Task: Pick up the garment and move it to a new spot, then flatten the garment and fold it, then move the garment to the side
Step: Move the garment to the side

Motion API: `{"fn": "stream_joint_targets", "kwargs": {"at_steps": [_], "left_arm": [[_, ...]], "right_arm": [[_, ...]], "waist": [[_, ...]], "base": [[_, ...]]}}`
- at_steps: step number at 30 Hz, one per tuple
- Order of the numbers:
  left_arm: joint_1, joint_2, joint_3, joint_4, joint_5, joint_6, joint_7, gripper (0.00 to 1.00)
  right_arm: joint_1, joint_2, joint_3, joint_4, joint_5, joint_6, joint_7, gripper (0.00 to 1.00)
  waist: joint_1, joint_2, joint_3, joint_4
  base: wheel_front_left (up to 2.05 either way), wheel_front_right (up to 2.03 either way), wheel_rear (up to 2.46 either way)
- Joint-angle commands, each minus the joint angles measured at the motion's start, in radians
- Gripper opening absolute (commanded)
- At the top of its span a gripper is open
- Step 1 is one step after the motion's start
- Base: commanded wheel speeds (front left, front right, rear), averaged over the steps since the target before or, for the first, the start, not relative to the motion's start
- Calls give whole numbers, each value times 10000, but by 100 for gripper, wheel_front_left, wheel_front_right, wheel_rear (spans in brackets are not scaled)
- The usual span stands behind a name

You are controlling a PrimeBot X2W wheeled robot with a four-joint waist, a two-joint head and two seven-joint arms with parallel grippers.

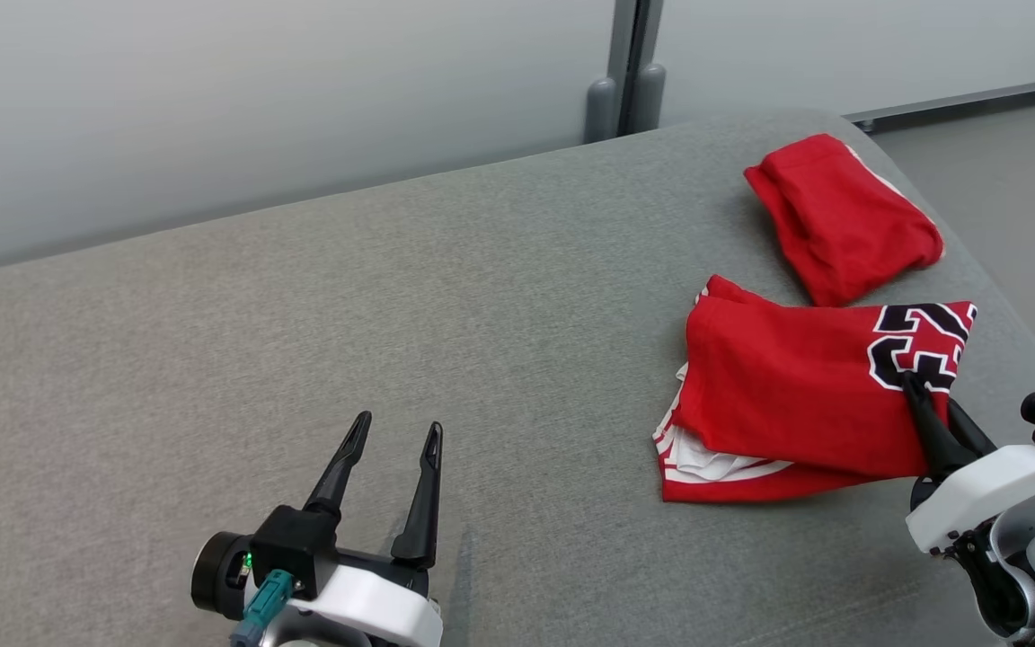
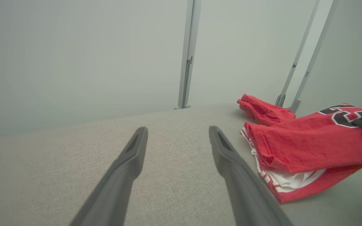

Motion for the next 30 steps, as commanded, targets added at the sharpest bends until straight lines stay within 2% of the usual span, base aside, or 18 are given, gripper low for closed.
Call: {"fn": "stream_joint_targets", "kwargs": {"at_steps": [1,7,14,16,20,30], "left_arm": [[-517,12,271,-207,19,-84,-103,100],[-535,12,171,-136,80,-103,-103,100],[-645,12,-20,-32,184,-191,-103,100],[-704,12,-67,-15,228,-249,-103,100],[-891,12,-136,-666,-32,-637,-103,100],[-1458,12,-236,-994,109,-713,-103,100]], "right_arm": [[114,-137,2,-244,-120,0,-144,0],[282,-85,9,-301,-250,0,-144,0],[-122,-187,266,-374,-321,0,-145,0],[-488,-257,402,-475,-303,0,-92,0],[-1445,-473,768,-801,-247,0,310,0],[-4407,-1079,2416,-1734,215,0,2277,0]], "waist": [[0,0,-39,-423],[0,0,-92,-996],[0,0,38,-1056],[0,0,129,-998],[0,0,357,-840],[0,0,1289,-392]], "base": [[0,0,0],[0,0,0],[0,0,0],[0,0,0],[0,0,0],[0,0,0]]}}
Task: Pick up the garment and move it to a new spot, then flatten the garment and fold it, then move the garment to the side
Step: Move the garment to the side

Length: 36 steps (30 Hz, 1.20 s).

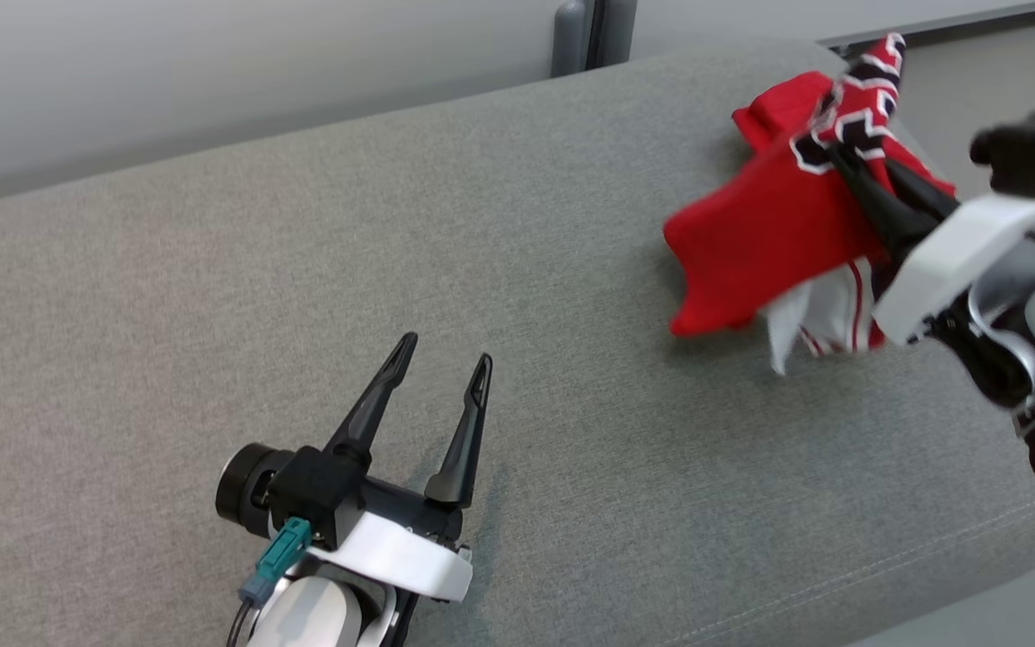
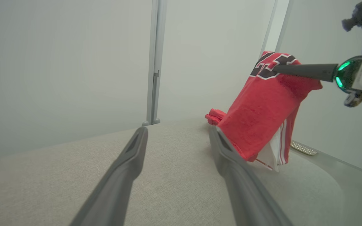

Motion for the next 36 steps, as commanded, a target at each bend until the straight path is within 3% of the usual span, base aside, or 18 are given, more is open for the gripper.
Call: {"fn": "stream_joint_targets", "kwargs": {"at_steps": [1,8,13,18,26,31,36], "left_arm": [[-523,10,286,-284,129,-53,-101,100],[-810,10,363,-170,444,-194,-101,100],[-1057,10,406,-130,710,-325,-101,100],[-1320,10,381,-148,886,-432,-101,100],[-1473,10,234,-126,1059,-567,-101,100],[-1541,12,269,-88,1123,-611,-101,100],[-1636,16,309,-76,1166,-628,-101,100]], "right_arm": [[-573,-184,293,-368,215,0,272,0],[-2085,-326,1096,-241,903,0,910,0],[-2715,-851,1315,714,1609,0,1007,0],[-2908,-1281,1550,2011,1651,0,605,0],[-3668,-1163,1950,3738,1258,0,-748,0],[-4284,-1072,2464,3928,1074,0,-1480,0],[-4558,-1312,3176,4156,1109,0,-1344,0]], "waist": [[0,0,348,148],[0,0,939,299],[0,0,1479,418],[0,0,1947,512],[0,0,2405,615],[0,0,2559,661],[0,0,2682,755]], "base": [[0,0,0],[0,0,0],[0,0,0],[0,0,0],[0,0,0],[0,0,0],[0,0,0]]}}
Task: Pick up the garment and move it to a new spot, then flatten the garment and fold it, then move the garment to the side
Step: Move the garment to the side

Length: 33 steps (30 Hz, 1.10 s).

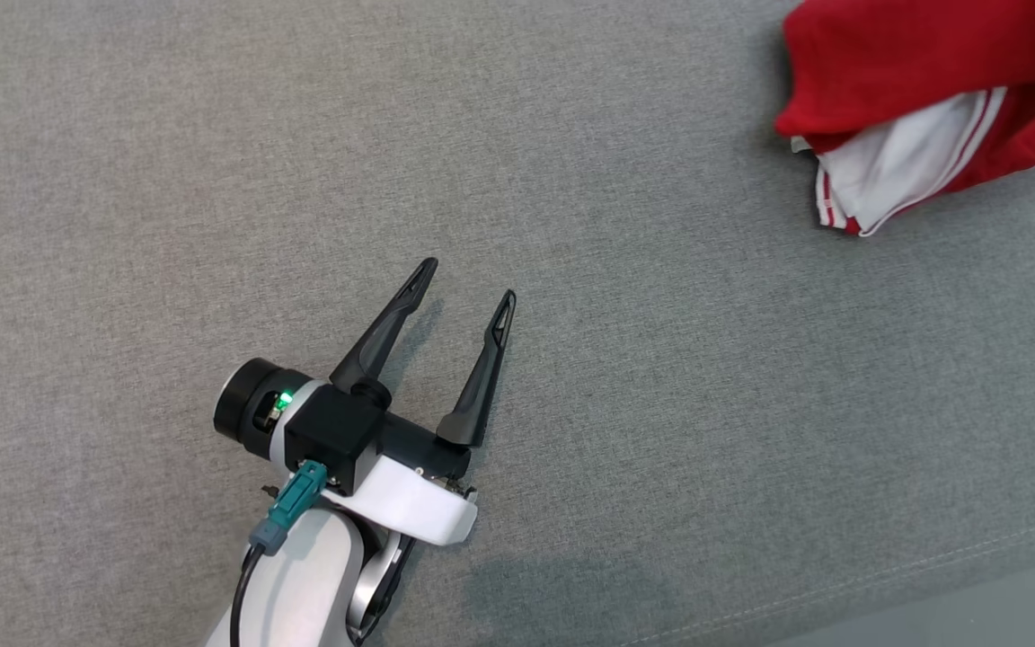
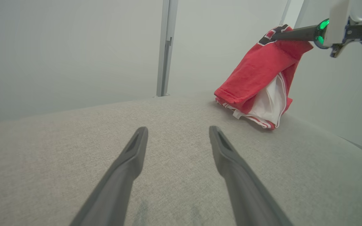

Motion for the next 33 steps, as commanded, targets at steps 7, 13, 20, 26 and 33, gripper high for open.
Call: {"fn": "stream_joint_targets", "kwargs": {"at_steps": [7,13,20,26,33], "left_arm": [[-370,13,249,-173,101,-131,-88,100],[-399,13,202,-120,80,-212,-88,100],[-459,12,123,-37,17,-277,-88,100],[-344,11,190,28,-61,-218,-88,100],[-46,10,429,-19,-483,142,-88,100]], "right_arm": [[46,-970,898,618,402,-2,738,5],[-96,-1063,1243,1292,520,-2,1119,33],[-520,-652,1246,3257,155,-2,624,100],[-734,42,1048,3756,-124,-2,-497,100],[-109,872,267,2768,53,-2,-976,100]], "waist": [[0,0,181,212],[0,0,211,268],[0,0,132,325],[0,0,-153,257],[0,0,-784,329]], "base": [[0,0,0],[0,0,0],[0,0,0],[0,0,0],[0,0,0]]}}
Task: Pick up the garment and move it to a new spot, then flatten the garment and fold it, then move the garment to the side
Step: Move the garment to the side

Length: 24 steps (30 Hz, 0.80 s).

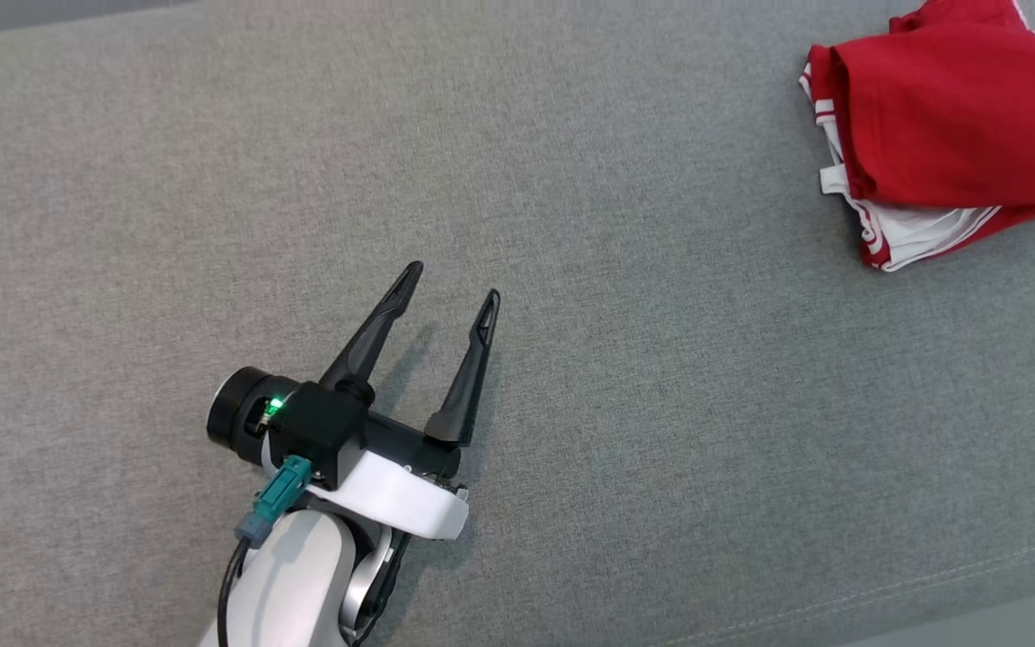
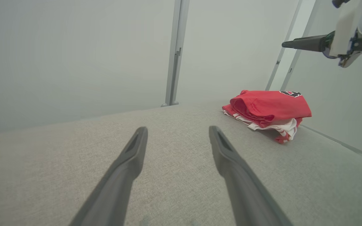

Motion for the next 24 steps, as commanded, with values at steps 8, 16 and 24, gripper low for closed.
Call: {"fn": "stream_joint_targets", "kwargs": {"at_steps": [8,16,24], "left_arm": [[569,19,683,-348,-730,668,-88,100],[1447,19,1279,-372,-1308,1242,-88,100],[1999,19,1526,-442,-1611,1286,-88,100]], "right_arm": [[3134,168,-3382,-3168,-1086,-2,-133,100],[6693,1310,-6379,-6023,-3787,-2,-134,100],[9438,2347,-8301,-8626,-5807,-2,-135,100]], "waist": [[0,0,-1166,535],[0,0,-2418,1043],[0,0,-3286,1477]], "base": [[0,0,0],[0,0,0],[0,0,0]]}}
